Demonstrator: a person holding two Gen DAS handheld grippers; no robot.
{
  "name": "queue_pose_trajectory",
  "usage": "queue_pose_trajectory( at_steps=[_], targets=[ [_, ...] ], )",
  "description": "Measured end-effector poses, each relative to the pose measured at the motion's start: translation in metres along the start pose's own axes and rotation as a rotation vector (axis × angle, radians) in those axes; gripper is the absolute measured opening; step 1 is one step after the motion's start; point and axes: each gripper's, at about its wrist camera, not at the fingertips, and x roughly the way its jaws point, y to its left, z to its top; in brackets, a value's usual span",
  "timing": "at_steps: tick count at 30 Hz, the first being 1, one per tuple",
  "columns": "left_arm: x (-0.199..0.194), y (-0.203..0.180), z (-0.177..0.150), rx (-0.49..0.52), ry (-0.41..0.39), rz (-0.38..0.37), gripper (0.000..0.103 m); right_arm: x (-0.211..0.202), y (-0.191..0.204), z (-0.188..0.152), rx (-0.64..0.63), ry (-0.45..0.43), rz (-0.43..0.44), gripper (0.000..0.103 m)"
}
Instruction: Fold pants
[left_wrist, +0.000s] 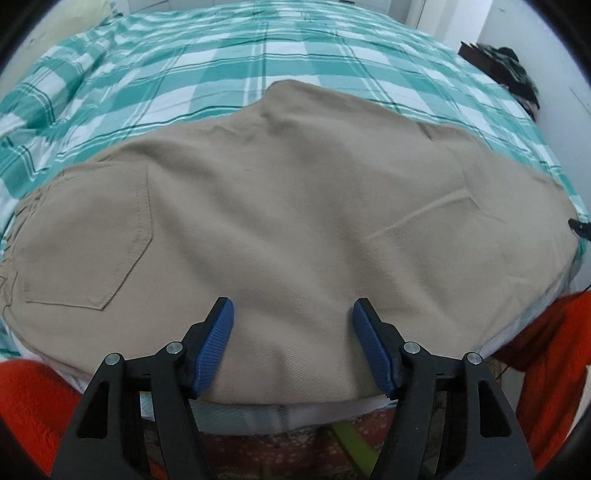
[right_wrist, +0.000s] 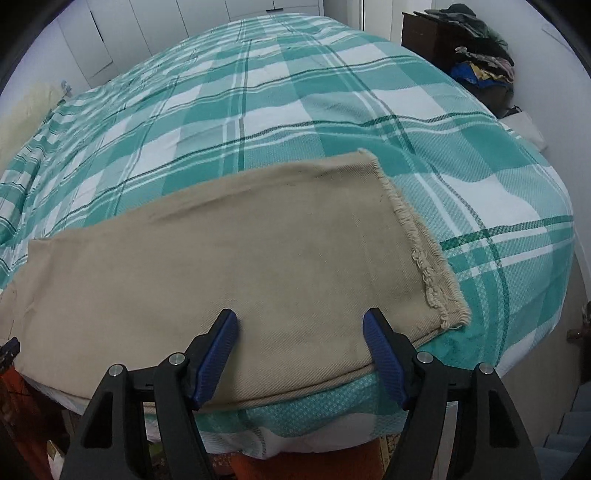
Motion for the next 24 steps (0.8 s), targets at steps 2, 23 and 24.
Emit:
queue_pose_trajectory(
  at_steps=[2,23,24],
  targets=[
    [0.0027,0.0043,-0.0005,-0.012,0.005,-0.016,0.069,-0.0008,-0.0023,-0.0006,0.009,-0.006,0.005,0.071],
    [0.0025,0.0041,-0.0011,0.010,-0.025,-0.012,0.072,-0.0029,-0.0002,0.0017,0.045,-0.020,0.002,0.071],
    [0.0025,0.0040,-0.0011,0.010,-0.025,-0.012,0.072,-0.0030,0.0000,0.0016,0.045,-0.020,0.000,0.071]
  ],
)
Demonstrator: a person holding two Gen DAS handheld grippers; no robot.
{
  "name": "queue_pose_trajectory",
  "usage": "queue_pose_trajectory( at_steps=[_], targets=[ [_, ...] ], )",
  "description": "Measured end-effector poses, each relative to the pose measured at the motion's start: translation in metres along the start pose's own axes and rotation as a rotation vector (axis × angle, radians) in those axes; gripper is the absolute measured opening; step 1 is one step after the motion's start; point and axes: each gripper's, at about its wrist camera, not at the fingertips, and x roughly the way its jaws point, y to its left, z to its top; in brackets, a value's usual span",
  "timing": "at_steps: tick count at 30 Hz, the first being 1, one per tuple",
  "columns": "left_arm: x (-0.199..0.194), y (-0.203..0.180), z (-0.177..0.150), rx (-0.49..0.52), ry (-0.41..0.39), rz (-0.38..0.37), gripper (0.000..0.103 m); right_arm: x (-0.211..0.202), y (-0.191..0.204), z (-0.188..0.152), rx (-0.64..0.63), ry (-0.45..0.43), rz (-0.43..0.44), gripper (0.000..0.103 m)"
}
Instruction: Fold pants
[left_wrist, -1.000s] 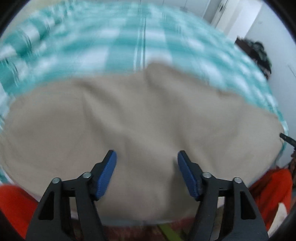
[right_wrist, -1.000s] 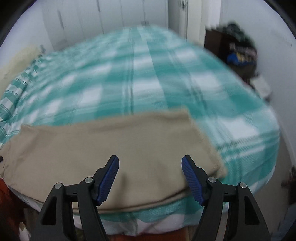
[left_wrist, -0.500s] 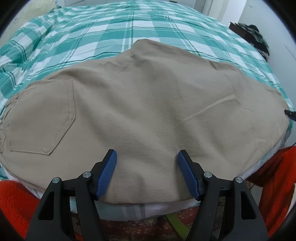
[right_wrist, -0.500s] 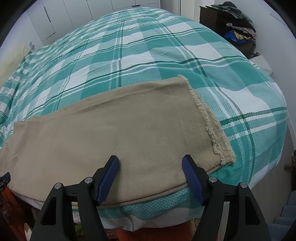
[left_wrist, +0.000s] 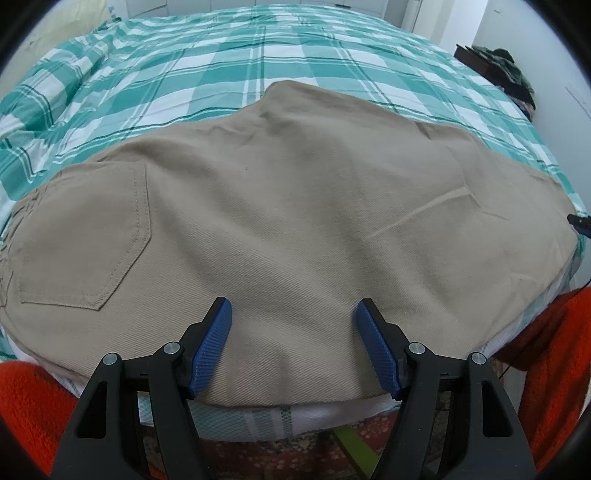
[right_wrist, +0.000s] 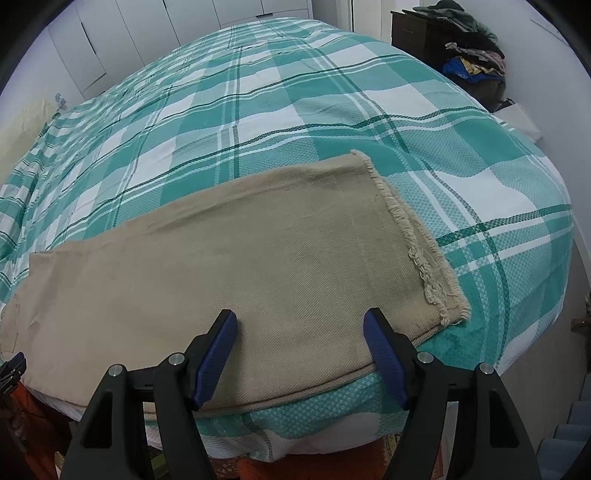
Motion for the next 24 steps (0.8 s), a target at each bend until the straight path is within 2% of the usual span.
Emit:
queue_pose_trajectory(
  at_steps=[14,20,24],
  targets=[
    [-0.002,0.002,0.001,-0.012,-0.002,-0.010,0.072,-0.002,-0.002,0.000,0.013,-0.007,0.013,0.071],
    [-0.020,0.006,0.006,-0.087,-0.016,-0.095,0.073,-0.002,-0.003,0.000,0.014,-0.009,0.012,0.071],
    [-0.036,-0.031,0.031,0.008,-0.058,-0.175,0.073,-0.003,-0.004,-0.002,0.008,-0.015,0.018,0.071]
  ],
)
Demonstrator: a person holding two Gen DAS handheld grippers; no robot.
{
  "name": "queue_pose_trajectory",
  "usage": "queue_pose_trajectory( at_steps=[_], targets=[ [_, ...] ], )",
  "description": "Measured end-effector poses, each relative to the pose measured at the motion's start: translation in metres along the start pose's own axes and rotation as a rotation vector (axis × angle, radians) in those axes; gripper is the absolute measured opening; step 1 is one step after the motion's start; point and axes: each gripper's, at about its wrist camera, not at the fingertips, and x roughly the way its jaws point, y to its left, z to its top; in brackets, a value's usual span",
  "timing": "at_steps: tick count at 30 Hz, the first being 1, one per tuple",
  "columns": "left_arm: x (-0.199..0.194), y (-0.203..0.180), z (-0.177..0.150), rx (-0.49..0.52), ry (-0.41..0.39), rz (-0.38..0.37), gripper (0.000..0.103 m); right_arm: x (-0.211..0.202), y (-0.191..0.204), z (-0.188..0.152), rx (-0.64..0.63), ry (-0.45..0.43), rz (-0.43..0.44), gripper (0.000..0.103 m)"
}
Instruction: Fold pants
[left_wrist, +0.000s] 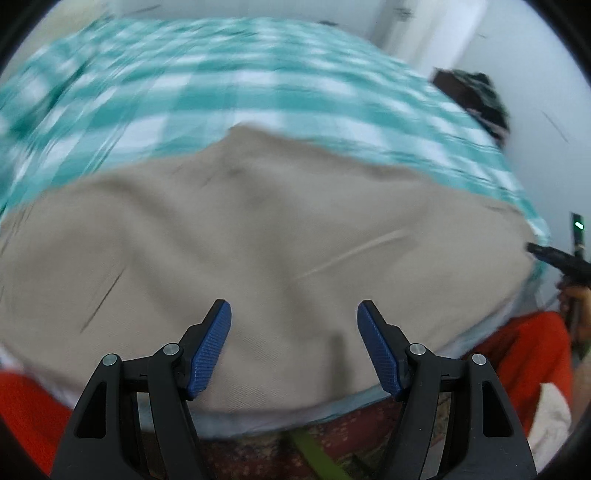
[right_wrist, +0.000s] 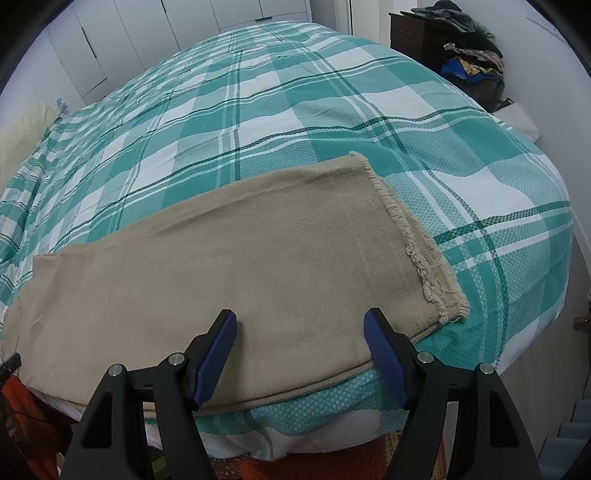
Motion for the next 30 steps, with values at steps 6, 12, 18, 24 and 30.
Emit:
queue_pose_trajectory(
  at_steps=[6,12,18,24,30],
  targets=[
    [0.030,-0.102,0.052,0.247,0.073,-0.130,0.075,-0.001,0.003,-0.002,-0.012,0.002,0.000,0.071],
    [0.084,-0.191,0.064,0.410,0.125,-0.109,0.075,-0.002,0.003,-0.003,-0.012,-0.007,0.006,0.071],
    [0.098,-0.241,-0.007,0.621,0.139,-0.061,0.080,-0.011,-0.004,-0.007,0.015,-0.047,0.031,0.071],
    [0.060,-0.217,-0.006,0.529,0.132,-0.163,0.082,-0.041,-0.038,-0.017,0.203,-0.205,0.137,0.071],
    [0.050,-0.174,0.027,0.336,0.075,-0.146,0.083,-0.050,-0.097,-0.047,0.566,-0.253,0.406,0.071]
  ],
)
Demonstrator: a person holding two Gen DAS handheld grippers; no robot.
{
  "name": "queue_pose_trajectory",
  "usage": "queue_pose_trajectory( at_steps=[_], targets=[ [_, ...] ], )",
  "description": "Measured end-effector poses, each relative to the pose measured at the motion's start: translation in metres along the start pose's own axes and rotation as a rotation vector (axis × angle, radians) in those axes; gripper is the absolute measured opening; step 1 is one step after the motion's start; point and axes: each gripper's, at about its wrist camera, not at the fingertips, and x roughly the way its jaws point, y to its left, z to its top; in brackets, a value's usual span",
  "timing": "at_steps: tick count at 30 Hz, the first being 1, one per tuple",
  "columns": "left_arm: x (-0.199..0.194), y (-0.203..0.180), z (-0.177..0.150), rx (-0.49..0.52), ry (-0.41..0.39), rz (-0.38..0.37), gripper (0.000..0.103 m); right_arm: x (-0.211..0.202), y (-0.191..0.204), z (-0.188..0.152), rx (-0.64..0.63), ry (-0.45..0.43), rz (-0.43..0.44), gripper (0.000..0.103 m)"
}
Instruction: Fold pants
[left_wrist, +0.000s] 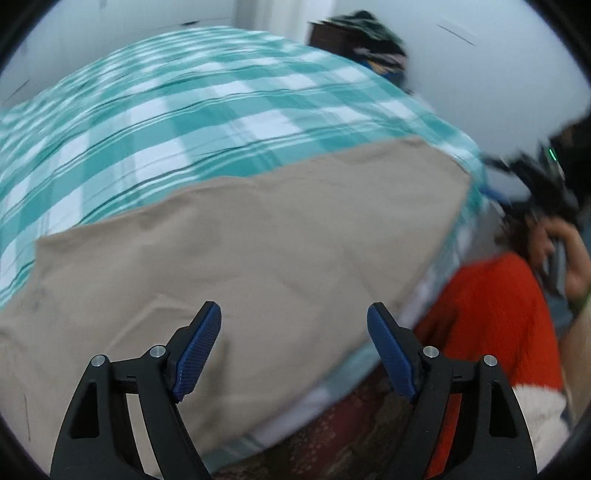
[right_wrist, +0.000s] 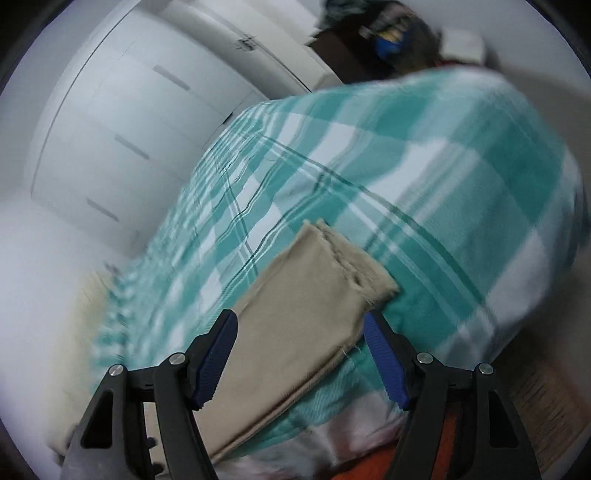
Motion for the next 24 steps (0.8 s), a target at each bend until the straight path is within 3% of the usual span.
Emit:
queue_pose_trajectory(
  at_steps=[3,8,14,16,17,19,22,24],
  targets=[
    [0.018,0.008,0.005,-0.052,0.025,-0.004,0.083,0.005,-0.014,-0.002,0.090,0.036,0.032,0.070],
    [0.042,-0.011,-0.002,0.005,0.061,0.024,0.082,0.021,-0.021,0.002,0.192,0.085,0.093,0.063],
    [0.051,-0.029,-0.011,0.095,0.081,0.075,0.094,0.058,-0.024,0.010,0.218,0.174,0.000,0.045],
    [0.053,-0.036,-0.013,0.146,0.090,0.100,0.095,0.067,-0.018,0.013,0.188,0.170,-0.019,0.044],
    [0.049,-0.037,-0.013,0.154,0.098,0.090,0.095,0.070,-0.015,0.013,0.164,0.171,-0.040,0.030],
    [0.033,-0.028,-0.011,0.119,0.094,0.045,0.088,0.069,-0.002,0.016,0.093,0.151,-0.097,0.012],
    [-0.006,0.008,-0.012,0.011,0.037,-0.014,0.088,0.049,0.035,0.020,-0.029,0.095,-0.065,0.008],
    [-0.029,0.039,-0.016,-0.047,-0.001,0.007,0.088,0.027,0.082,0.019,-0.167,0.064,-0.024,0.008]
  ],
)
